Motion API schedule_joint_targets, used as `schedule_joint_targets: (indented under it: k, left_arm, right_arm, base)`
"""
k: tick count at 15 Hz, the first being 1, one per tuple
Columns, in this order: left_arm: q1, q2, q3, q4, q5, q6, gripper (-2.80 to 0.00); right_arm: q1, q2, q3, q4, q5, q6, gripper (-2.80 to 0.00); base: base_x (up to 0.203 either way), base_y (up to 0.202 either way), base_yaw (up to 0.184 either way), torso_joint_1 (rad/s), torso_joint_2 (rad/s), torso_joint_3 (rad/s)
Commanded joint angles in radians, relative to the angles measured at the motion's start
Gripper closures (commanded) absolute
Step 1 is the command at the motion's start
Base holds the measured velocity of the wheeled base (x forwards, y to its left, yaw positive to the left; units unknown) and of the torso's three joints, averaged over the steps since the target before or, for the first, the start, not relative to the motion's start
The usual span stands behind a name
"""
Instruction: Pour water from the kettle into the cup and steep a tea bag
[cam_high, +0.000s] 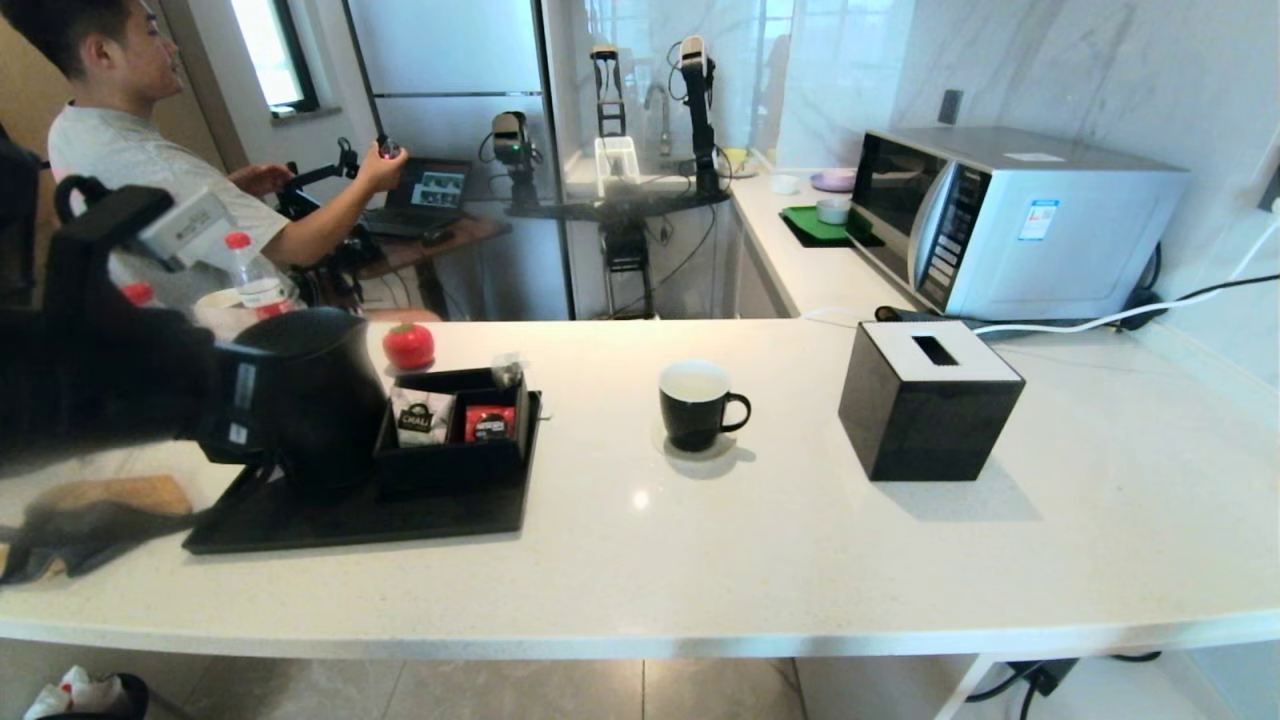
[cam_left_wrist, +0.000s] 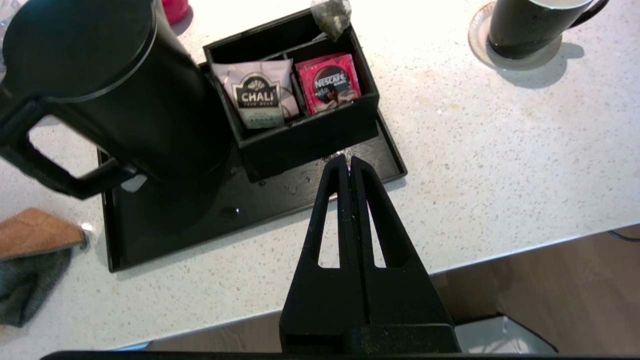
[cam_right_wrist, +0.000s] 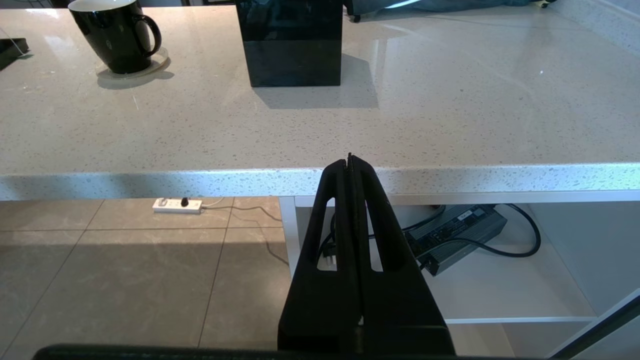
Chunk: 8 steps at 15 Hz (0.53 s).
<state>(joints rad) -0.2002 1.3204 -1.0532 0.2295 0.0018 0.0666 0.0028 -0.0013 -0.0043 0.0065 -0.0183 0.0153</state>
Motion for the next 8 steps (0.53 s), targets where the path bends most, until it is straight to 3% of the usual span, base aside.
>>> schedule_joint_targets:
  k: [1,2,3,8]
  left_arm:
    - [-0.007,0.131,-0.154,0.088,0.000,0.000,0.00]
    - [-0.009,0.185,-0.226,0.134,-0.001,0.000,0.00]
    - [-0.012,0.246,-0.301,0.180,-0.001,-0.001,-2.80]
    - [-0.022,0.533,-0.602,0.317,-0.010,-0.001,-2.80]
  right_arm:
    - [0.000,0.001,0.000,0.000,0.000,0.000,0.00]
    - [0.000,0.001,0.001,0.000,0.000,0.000,0.00]
    - [0.000,0.001,0.000,0.000,0.000,0.000,0.00]
    - [0.000,0.001,0.000,0.000,0.000,0.000,0.00]
  base:
    - [0.000,0.000,0.000,0.000,0.00,0.000]
    - [0.000,0.000,0.000,0.000,0.00,0.000]
    - [0.000,0.000,0.000,0.000,0.00,0.000]
    - [0.000,0.000,0.000,0.000,0.00,0.000]
